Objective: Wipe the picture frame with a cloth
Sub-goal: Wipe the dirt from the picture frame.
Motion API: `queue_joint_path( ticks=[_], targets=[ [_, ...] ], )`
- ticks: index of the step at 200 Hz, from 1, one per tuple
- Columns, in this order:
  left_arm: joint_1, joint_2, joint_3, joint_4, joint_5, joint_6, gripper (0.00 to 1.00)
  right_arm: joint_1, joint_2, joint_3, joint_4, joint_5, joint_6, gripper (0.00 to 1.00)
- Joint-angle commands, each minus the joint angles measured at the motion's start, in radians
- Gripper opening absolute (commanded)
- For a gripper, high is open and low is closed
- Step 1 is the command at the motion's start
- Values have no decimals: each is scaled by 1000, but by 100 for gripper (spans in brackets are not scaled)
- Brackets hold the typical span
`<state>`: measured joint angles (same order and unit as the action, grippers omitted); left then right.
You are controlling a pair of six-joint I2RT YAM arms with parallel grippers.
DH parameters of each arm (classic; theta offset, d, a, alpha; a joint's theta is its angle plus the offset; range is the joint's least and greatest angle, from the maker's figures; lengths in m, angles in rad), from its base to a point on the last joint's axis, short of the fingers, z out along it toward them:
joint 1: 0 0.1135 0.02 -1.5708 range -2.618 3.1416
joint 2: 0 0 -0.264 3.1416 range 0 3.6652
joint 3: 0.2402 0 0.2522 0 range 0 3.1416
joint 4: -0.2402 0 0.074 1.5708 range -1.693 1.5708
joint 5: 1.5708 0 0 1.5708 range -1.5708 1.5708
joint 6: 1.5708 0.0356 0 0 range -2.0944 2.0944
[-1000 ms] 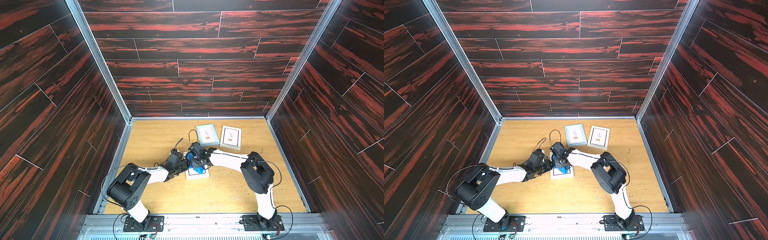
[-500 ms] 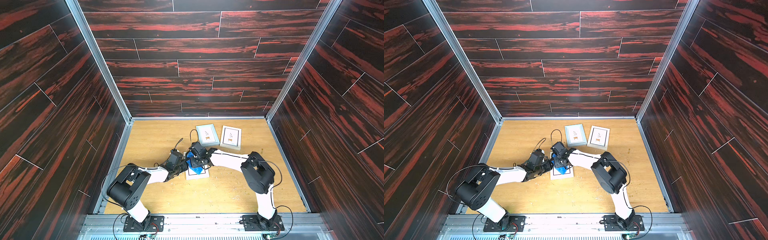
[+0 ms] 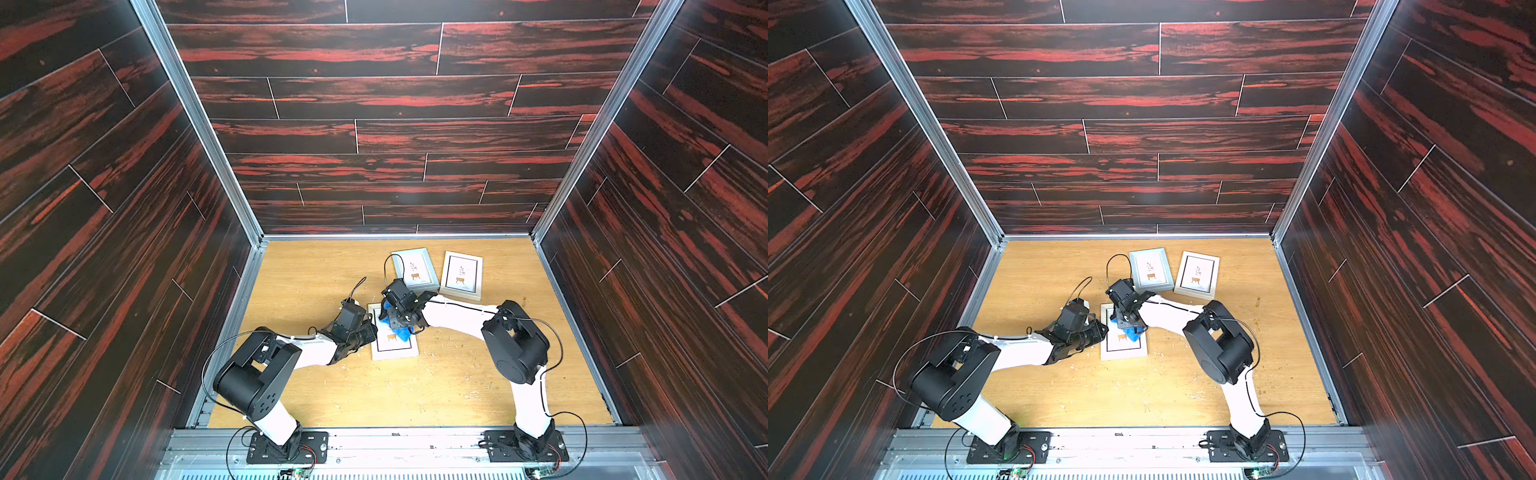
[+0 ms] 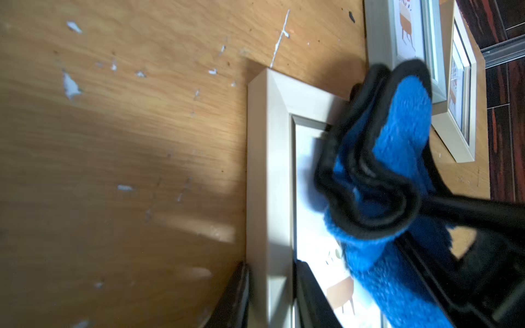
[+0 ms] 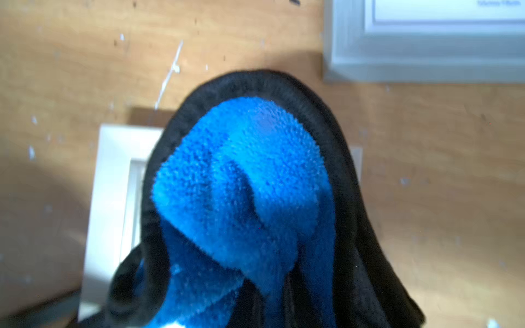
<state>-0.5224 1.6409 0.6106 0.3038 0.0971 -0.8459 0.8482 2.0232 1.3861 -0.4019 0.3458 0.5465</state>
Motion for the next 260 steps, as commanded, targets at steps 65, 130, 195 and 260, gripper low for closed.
queue_joint_path(
  ticks=[65,130,195,260],
  targets=[
    [-1,56,-58,-225,-4,-19,29,24,-105,-146,-103,45,93,0],
    [0,64,-60,-216,-5,-34,29,131,-87,-96,-70,-52,128,0],
    [0,61,-60,-219,-7,-32,29,78,-144,-185,-50,-18,104,0],
    [-1,63,-58,-225,-8,-32,29,89,-118,-168,-76,-7,123,0]
  ],
)
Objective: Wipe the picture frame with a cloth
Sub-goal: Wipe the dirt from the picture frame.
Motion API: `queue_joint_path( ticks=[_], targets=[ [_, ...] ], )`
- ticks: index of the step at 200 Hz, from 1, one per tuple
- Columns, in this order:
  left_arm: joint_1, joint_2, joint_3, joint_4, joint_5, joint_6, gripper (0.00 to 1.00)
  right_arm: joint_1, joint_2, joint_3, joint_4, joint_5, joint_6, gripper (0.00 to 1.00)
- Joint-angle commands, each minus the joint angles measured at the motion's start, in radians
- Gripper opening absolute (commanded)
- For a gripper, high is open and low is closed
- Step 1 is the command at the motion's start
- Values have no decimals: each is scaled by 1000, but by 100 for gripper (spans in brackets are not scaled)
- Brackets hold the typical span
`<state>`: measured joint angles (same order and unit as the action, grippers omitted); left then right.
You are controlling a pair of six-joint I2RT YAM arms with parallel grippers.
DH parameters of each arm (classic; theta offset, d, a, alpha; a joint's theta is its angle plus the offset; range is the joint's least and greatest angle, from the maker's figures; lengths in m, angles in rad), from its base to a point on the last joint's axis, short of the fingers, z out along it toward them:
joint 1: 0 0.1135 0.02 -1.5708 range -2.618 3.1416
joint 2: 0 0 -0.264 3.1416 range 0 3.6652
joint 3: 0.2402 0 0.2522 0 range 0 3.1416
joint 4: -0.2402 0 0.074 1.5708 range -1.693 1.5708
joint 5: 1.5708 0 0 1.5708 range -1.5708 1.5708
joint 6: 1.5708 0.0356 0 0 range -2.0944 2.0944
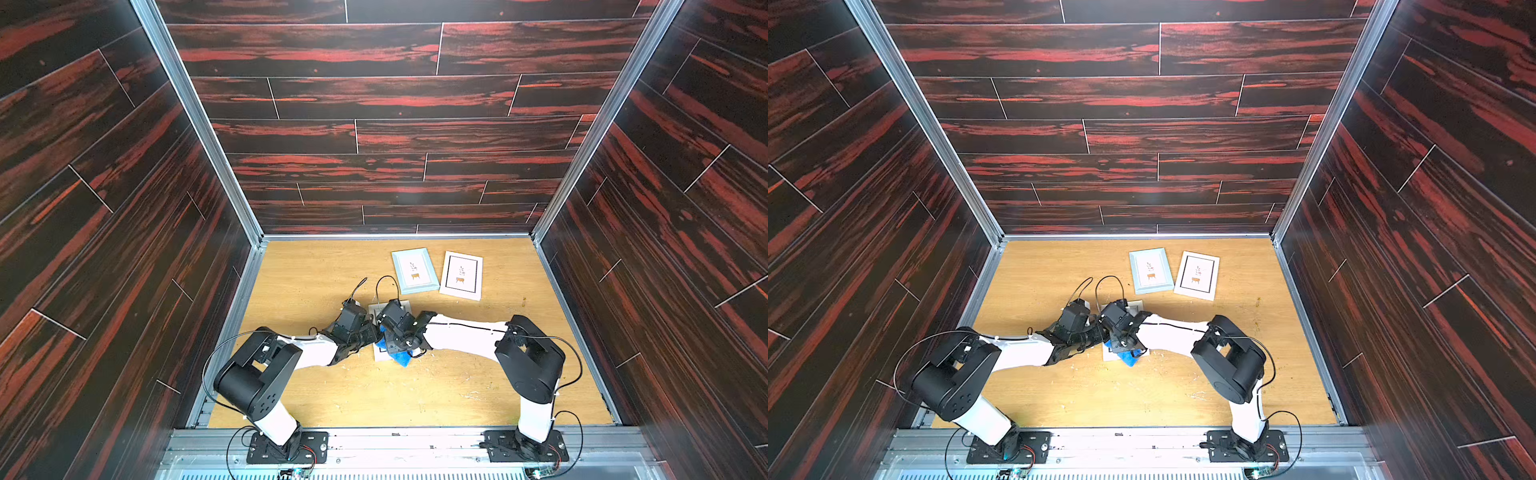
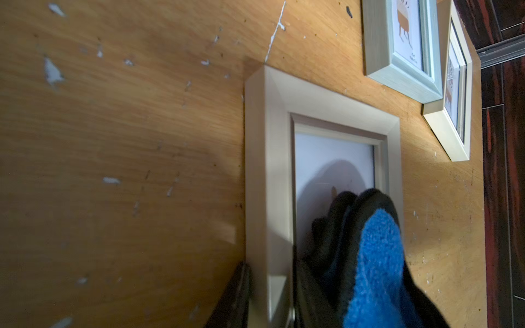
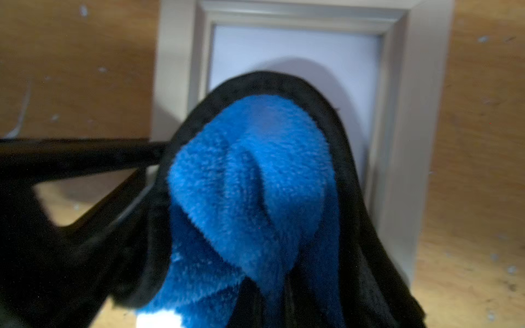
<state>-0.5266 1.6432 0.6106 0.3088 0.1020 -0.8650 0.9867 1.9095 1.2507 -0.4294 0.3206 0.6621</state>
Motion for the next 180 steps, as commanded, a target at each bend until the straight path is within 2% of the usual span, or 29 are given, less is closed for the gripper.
queue_joint_path(
  ticks=[1,29,53,84,108,136,180],
  targets=[
    [4,60,-58,-229,-13,-13,29,-53,-6,-35,-48,18,6,0],
    [4,60,-59,-226,-13,-14,29,-97,-41,-90,-20,9,-24,0],
    [4,61,-57,-228,-13,-14,29,-45,-23,-46,10,-47,-20,0],
    [4,58,-55,-234,-15,-12,29,3,37,41,-16,-56,-9,0],
    [4,56,-56,-234,-15,-11,29,-39,21,7,-60,11,-12,0],
    [4,56,-61,-228,-15,-14,29,-98,-42,-98,-5,-4,-30,0],
    [4,57,-61,-226,-13,-14,29,-5,18,12,0,-53,-15,0]
  ],
)
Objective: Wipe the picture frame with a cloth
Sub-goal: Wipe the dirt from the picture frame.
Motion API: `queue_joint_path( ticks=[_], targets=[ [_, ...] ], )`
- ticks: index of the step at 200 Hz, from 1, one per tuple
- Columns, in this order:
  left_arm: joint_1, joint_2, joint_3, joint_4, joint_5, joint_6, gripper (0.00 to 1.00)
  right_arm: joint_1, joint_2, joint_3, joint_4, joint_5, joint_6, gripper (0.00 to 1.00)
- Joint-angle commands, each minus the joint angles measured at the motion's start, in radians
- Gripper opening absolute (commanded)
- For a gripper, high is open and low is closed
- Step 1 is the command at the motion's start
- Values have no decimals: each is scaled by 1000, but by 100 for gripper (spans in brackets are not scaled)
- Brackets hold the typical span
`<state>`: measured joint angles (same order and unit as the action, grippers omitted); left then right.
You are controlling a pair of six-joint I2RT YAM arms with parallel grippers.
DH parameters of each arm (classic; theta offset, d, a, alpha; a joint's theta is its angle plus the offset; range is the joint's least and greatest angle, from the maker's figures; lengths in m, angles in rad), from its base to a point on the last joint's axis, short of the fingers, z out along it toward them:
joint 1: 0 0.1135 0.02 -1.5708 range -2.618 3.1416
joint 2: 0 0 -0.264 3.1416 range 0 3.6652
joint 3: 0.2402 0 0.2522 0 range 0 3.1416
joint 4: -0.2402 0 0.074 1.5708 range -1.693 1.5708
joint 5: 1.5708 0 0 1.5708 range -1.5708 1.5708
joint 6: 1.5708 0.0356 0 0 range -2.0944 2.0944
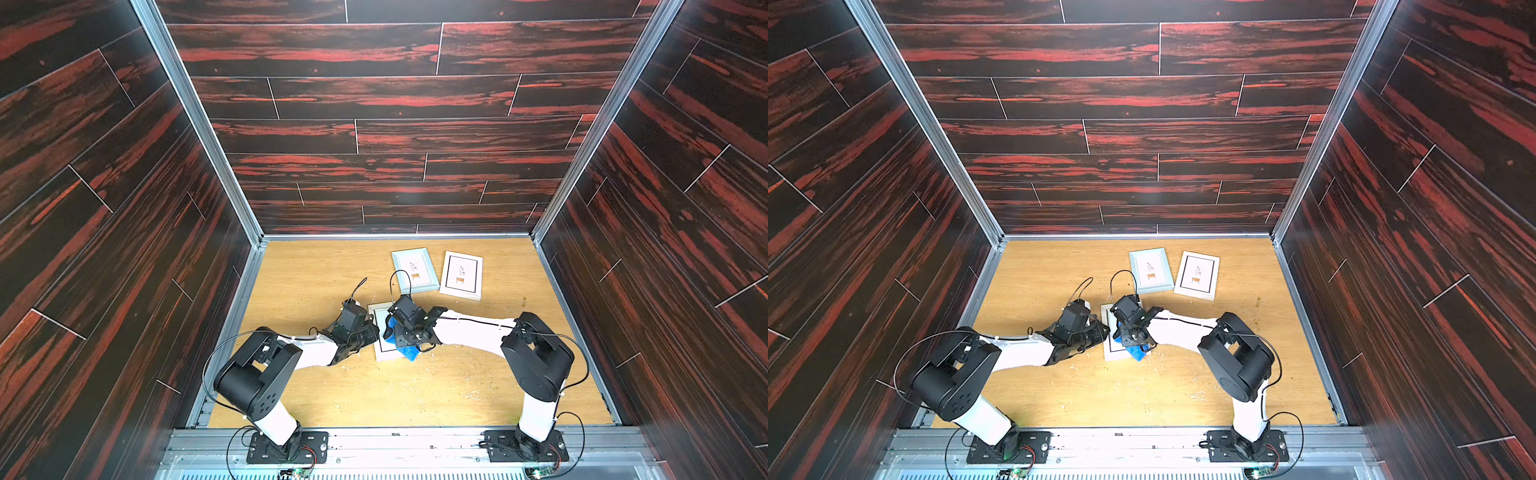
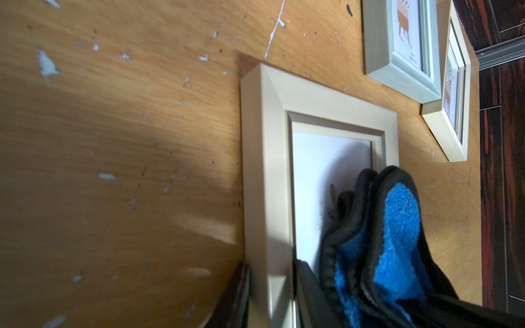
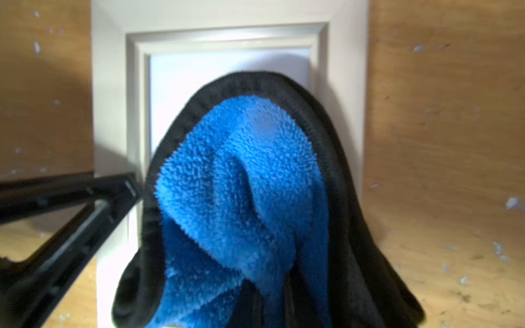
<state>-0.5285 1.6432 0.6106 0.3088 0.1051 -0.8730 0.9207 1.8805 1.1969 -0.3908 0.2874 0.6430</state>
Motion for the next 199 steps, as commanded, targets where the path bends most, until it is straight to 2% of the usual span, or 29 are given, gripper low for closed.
queue_joint_path(
  ticks=[1,27,39,68,100,121,144,172,199],
  targets=[
    [5,57,-61,-226,-17,-6,29,64,50,70,-40,-19,5,0],
    [6,55,-62,-228,-18,-4,29,65,59,79,-75,30,13,0],
    [5,57,-61,-225,-17,-4,29,30,45,46,-94,64,15,0],
    [6,61,-64,-217,-13,-4,29,-34,-16,-55,-44,50,-4,0],
    [6,64,-60,-219,-13,-4,29,36,17,17,-21,-7,3,0],
    [6,63,-58,-224,-14,-4,29,82,71,102,-76,11,7,0],
    [6,60,-61,-223,-15,-4,29,52,52,72,-120,87,9,0],
    [6,72,-57,-217,-7,-3,29,-19,-13,-22,-76,72,-21,0],
    [5,79,-54,-214,-2,0,29,-24,29,46,-75,100,-43,0]
  ],
)
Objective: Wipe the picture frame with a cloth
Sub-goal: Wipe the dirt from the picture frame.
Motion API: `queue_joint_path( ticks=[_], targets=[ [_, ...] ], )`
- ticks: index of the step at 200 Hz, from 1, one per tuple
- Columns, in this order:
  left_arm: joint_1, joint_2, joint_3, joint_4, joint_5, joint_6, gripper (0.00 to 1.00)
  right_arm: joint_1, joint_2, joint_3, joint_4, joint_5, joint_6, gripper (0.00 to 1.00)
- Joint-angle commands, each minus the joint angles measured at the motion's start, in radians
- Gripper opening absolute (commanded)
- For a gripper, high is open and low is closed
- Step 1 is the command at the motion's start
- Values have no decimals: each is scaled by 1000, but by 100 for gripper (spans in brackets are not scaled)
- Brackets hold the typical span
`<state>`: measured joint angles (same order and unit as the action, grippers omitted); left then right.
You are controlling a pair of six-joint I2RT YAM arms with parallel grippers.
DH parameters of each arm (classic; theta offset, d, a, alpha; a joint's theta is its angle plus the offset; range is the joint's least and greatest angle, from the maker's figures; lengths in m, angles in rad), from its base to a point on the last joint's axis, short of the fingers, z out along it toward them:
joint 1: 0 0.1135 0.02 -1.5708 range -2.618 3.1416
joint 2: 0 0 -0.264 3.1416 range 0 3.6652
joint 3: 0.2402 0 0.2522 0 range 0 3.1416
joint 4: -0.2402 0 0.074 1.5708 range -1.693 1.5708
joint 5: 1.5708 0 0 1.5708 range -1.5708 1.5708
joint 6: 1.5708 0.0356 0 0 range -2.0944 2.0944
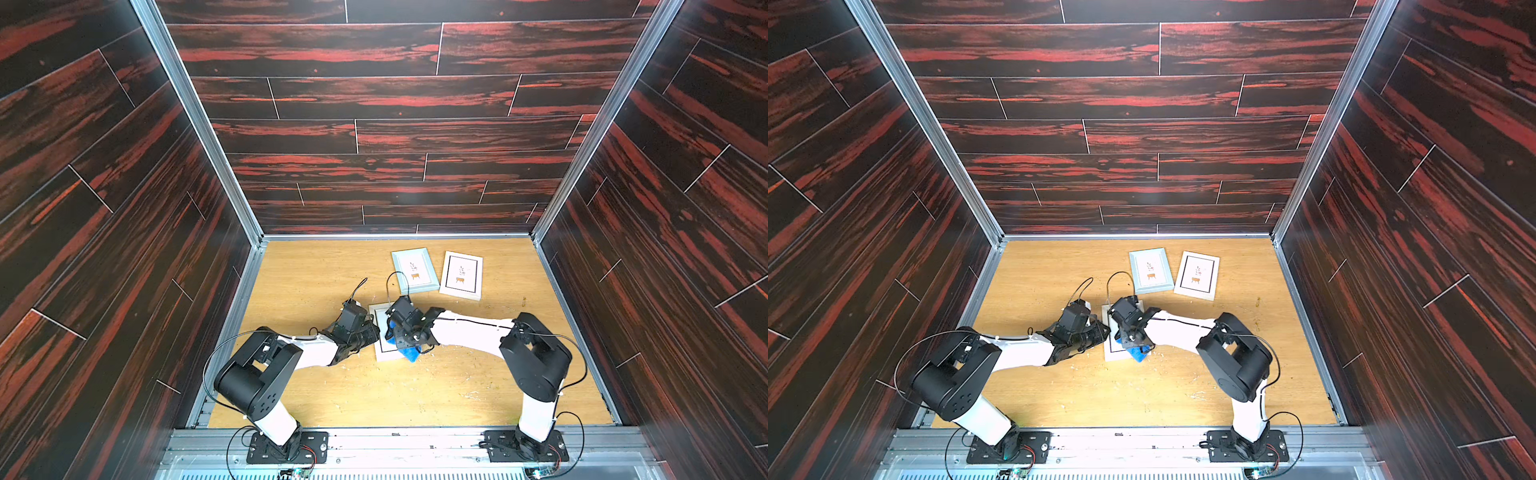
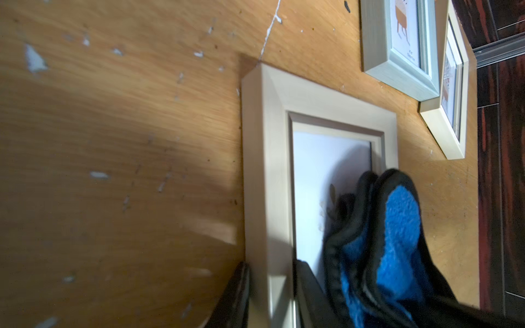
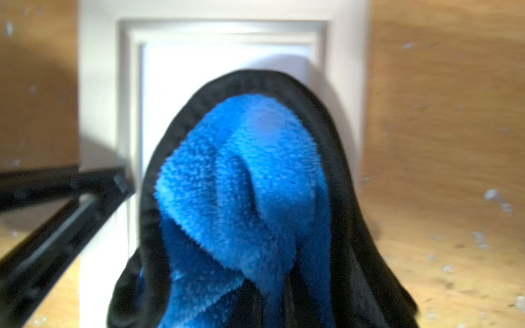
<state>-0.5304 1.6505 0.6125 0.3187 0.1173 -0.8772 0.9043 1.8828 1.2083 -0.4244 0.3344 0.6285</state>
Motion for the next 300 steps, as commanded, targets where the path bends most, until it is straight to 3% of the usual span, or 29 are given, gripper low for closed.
queue_joint_path(
  ticks=[1,64,85,120,139,157,210,261,300],
  targets=[
    [7,72,-56,-224,-14,4,29,-9,30,39,-40,56,-30,0],
    [7,46,-62,-240,-23,4,29,-118,269,389,-76,45,-125,0],
    [8,40,-65,-238,-30,5,29,-112,226,319,-70,32,-130,0],
    [7,46,-65,-236,-30,3,29,-58,39,39,-13,3,-95,0],
    [8,50,-63,-234,-27,4,29,-41,4,-10,-9,-11,-73,0],
    [8,57,-59,-232,-23,6,29,-47,36,39,-6,20,-79,0],
    [7,40,-65,-236,-27,7,29,-91,256,395,-89,93,-127,0],
    [9,38,-79,-222,-23,2,30,-78,138,169,5,16,-100,0],
    [7,55,-88,-203,-16,-14,29,-55,251,321,24,-65,-70,0]
  ],
)
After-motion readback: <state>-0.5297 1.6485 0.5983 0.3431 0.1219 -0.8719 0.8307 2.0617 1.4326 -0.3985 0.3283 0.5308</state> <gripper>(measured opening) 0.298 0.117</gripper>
